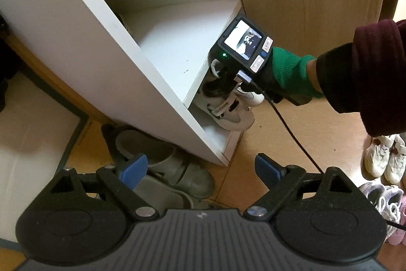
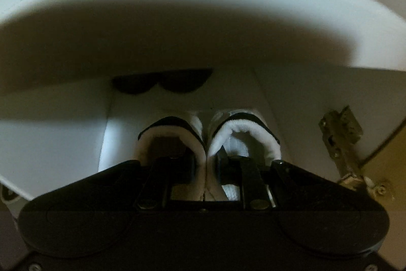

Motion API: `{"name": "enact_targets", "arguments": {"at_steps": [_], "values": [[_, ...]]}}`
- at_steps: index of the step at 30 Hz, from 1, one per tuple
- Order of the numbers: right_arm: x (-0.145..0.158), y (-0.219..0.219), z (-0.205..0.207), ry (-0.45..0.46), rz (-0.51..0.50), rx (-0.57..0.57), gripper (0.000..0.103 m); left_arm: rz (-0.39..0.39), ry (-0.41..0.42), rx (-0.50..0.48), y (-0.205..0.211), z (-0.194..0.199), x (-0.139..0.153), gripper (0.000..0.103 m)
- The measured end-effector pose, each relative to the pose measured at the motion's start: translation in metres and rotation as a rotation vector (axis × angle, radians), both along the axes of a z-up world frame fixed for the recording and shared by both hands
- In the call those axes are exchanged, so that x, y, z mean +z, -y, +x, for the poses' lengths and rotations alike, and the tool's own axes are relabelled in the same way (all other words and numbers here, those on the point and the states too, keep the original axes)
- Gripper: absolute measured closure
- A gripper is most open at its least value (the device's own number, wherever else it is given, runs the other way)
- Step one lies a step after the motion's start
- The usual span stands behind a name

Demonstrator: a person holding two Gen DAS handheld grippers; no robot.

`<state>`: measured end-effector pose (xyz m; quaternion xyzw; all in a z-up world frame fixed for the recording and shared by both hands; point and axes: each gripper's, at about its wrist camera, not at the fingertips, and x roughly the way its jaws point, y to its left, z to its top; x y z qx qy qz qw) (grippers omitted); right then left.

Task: Organize scattered shoes
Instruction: 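Lower the sneaker pair onto the cabinet shelf and open the right tool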

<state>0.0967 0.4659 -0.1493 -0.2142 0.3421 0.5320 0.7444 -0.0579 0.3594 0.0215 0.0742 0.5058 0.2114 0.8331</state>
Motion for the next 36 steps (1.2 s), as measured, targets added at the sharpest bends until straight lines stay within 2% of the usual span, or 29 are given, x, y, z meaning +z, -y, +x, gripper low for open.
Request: {"name": "enact_targets", "arguments": {"at_steps": [1, 3, 4, 5, 8, 10, 15, 17, 19, 24, 30, 36], "values": [[0.000, -0.001, 0.000, 0.000, 0.005, -0.002, 0.070, 0.000, 0.000, 0.001, 0.001, 0.001, 0.001, 0.011], [0.001, -0.002, -0.002, 0.004, 0.016, -0.009, 0.065, 0.003, 0.001, 0.005, 0.001, 0.002, 0.002, 0.011], [0.004, -0.002, -0.002, -0.004, 0.025, -0.014, 0.054, 0.005, 0.003, 0.007, 0.000, 0.003, 0.001, 0.011], [0.005, -0.002, -0.002, -0.009, 0.030, -0.015, 0.051, 0.006, 0.005, 0.009, -0.001, 0.004, -0.001, 0.011], [0.015, 0.006, -0.002, -0.030, 0.060, -0.022, 0.047, 0.009, 0.007, 0.011, -0.001, 0.005, -0.002, 0.011], [0.025, 0.018, -0.005, -0.045, 0.098, -0.036, 0.040, 0.011, 0.014, 0.011, 0.000, 0.005, -0.001, 0.011], [0.039, 0.057, -0.036, -0.020, 0.158, 0.008, 0.031, 0.016, 0.021, 0.003, 0.004, 0.006, 0.002, 0.011], [0.037, 0.075, -0.051, 0.031, 0.140, 0.029, 0.030, 0.018, 0.031, 0.000, 0.007, 0.006, 0.006, 0.011], [0.031, 0.089, -0.060, 0.041, 0.128, 0.031, 0.030, 0.018, 0.035, -0.004, 0.008, 0.006, 0.008, 0.011], [0.008, 0.113, -0.080, -0.020, 0.069, -0.016, 0.029, 0.018, 0.037, -0.010, 0.011, 0.007, 0.010, 0.011], [-0.007, 0.120, -0.084, -0.033, 0.030, -0.014, 0.029, 0.022, 0.038, -0.011, 0.010, 0.008, 0.010, 0.011], [-0.001, 0.120, -0.039, -0.066, 0.047, -0.040, 0.040, 0.022, 0.044, -0.011, 0.009, 0.009, 0.011, 0.011]]}}
